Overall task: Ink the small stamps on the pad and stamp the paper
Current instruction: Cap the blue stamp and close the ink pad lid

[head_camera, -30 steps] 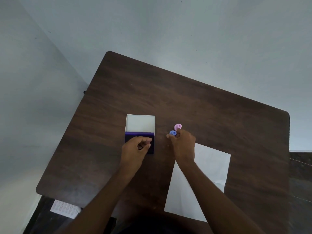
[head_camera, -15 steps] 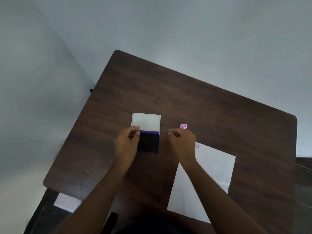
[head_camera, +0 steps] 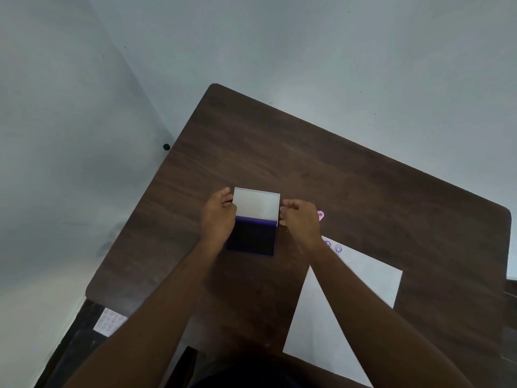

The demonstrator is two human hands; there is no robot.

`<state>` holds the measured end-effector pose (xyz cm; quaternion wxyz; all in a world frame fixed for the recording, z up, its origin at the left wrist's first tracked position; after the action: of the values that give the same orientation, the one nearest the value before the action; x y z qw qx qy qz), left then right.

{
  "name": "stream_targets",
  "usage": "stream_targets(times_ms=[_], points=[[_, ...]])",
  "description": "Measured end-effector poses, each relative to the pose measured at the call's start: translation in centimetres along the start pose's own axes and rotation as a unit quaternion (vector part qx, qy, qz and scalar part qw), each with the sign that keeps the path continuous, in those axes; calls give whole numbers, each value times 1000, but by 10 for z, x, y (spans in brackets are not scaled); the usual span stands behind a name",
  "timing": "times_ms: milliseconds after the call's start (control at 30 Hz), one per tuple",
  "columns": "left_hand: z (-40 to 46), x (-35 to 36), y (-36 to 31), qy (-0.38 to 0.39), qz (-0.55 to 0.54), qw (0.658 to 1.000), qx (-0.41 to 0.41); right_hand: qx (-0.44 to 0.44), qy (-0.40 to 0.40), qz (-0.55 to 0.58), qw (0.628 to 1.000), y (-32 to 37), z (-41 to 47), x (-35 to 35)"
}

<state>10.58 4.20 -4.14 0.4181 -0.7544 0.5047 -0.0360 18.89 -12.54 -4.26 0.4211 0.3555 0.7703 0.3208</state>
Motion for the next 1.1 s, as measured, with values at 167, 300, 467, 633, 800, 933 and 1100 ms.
stream_targets(times_ms=[167,300,467,633,800,933,1100], points=[[1,-3,1,8,-22,1000,-6,16,-6,52,999,4,1,1],[-5,-11,2,11,-54,998,1,6,-7,47,999,6,-5,-5],[-28,-23,12,5,-68,997,34,-15,-19,35,999,6,-22,-13],[-45,-32,34,-27,-84,995,39,-7,-28,73,997,-4,-40,-16],[-54,-32,54,-20,-88,996,1,8,-6,69,998,-20,-50,-11],[-55,-30,65,-22,-58,998,-15,17,4,42,999,-30,-53,-8],[-53,-28,71,-25,-31,999,-26,17,9,32,999,-35,-53,-3]])
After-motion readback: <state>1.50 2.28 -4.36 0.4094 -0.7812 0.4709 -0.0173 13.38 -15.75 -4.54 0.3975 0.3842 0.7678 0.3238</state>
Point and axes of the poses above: each hand's wrist, its own z-axis towards the middle knuckle, its own x-axis out of the palm, y = z × x, the point moved 2 cm from there along z, towards the middle knuckle, and after that the axes turned 10 degrees about -x, right-handed, at the moved point
